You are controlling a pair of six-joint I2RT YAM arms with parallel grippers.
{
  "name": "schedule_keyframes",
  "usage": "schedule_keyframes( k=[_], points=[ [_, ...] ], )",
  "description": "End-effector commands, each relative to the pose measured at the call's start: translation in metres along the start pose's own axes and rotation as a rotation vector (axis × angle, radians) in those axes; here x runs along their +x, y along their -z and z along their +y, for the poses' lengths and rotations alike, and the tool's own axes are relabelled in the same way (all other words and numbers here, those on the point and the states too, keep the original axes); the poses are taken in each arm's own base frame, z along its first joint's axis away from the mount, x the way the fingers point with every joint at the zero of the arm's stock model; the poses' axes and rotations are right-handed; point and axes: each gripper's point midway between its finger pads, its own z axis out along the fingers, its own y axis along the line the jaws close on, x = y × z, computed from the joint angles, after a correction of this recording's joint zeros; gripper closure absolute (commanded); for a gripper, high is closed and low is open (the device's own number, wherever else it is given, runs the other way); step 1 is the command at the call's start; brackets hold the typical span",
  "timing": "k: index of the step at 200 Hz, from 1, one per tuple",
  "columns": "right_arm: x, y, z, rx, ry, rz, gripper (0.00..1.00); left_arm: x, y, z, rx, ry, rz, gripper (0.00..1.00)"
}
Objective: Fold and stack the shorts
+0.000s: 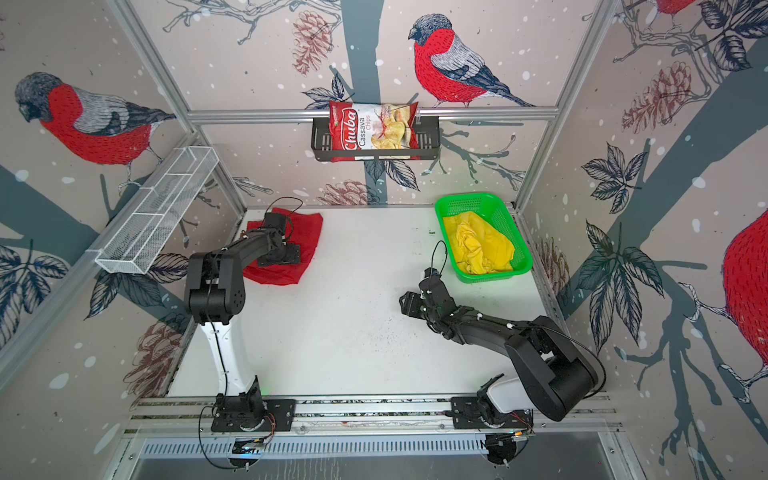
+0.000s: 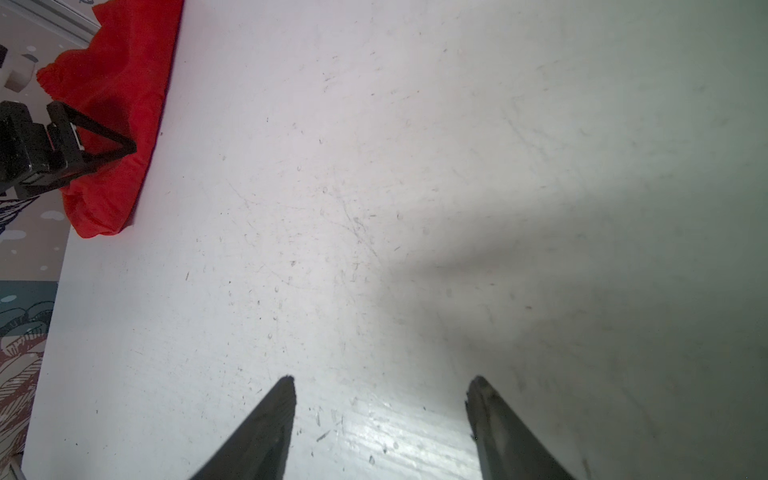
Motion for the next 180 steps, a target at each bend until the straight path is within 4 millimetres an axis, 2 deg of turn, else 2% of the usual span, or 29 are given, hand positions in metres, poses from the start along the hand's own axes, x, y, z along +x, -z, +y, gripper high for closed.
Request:
schedule_keyframes(
  k=[1, 70, 87, 107, 130, 163, 180],
  points=[
    [-0.006, 0.000, 0.003, -0.015, -0.006, -0.024, 0.33, -0.002, -0.012, 0.005, 0.005, 0.046, 0.004, 0.04],
    [-0.008, 0.004, 0.002, -0.007, -0.006, -0.034, 0.33, -0.019, -0.028, 0.014, 0.007, 0.133, -0.016, 0.04],
    [-0.009, 0.005, 0.001, -0.002, -0.007, -0.037, 0.33, -0.024, -0.025, 0.018, -0.010, 0.134, -0.026, 0.04],
    [-0.011, 0.006, 0.003, -0.006, -0.009, -0.042, 0.33, -0.031, -0.012, 0.017, 0.004, 0.136, -0.046, 0.04],
    [-0.016, 0.008, 0.010, -0.023, -0.007, -0.050, 0.33, -0.043, 0.021, 0.016, 0.003, 0.135, -0.120, 0.03],
    [-0.027, 0.015, 0.020, -0.039, 0.012, -0.066, 0.32, -0.062, 0.097, 0.009, 0.007, 0.105, -0.263, 0.03],
    [-0.033, 0.019, 0.024, -0.043, 0.026, -0.073, 0.32, -0.063, 0.135, -0.007, 0.051, 0.066, -0.329, 0.03]
  ],
)
